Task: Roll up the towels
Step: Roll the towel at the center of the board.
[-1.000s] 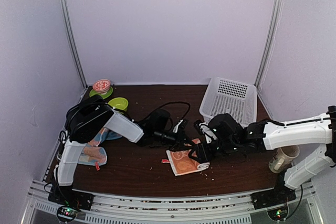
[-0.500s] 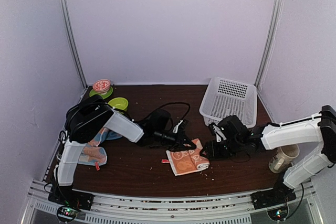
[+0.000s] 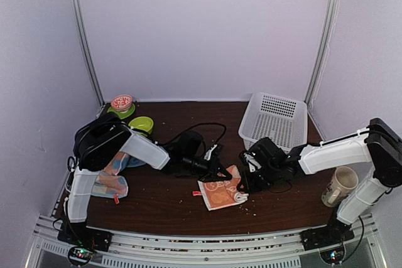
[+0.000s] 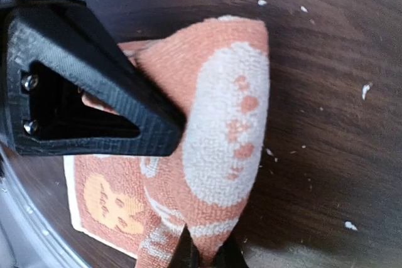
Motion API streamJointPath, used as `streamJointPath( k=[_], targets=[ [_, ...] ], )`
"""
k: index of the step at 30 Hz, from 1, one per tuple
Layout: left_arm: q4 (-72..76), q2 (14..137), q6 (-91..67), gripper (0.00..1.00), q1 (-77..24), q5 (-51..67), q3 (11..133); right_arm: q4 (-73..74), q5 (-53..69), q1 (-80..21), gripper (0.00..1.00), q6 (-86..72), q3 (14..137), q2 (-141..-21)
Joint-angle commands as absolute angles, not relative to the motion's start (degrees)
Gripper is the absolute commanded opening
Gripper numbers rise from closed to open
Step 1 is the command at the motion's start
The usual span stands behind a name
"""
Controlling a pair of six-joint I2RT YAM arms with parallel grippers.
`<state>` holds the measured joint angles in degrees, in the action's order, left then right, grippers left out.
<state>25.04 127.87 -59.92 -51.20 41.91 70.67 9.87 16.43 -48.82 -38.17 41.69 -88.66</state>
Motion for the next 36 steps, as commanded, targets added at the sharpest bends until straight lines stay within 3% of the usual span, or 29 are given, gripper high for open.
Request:
streamJointPath(
  k=[1,13,25,36],
  targets=[
    [22.6,123.3,-58.0,0.0,-51.2,40.3,67.7,24.3,4.2,-53.5,0.0,-33.4,49.9,-91.1],
    [21.6,109.7,-55.8,0.04,-50.9,36.5,56.6,41.1,-14.4,-62.9,0.0,-35.0,64.7,-100.6],
    [31.2,118.2,-61.0,0.0,-50.9,38.1,60.1,47.7,-26.1,-66.3,0.0,-40.4,69.7,-105.9],
    [36.6,117.3,-62.5,0.01,-50.7,38.4,59.6,54.5,-33.4,-69.4,0.0,-42.0,74.4,-109.5]
  ],
)
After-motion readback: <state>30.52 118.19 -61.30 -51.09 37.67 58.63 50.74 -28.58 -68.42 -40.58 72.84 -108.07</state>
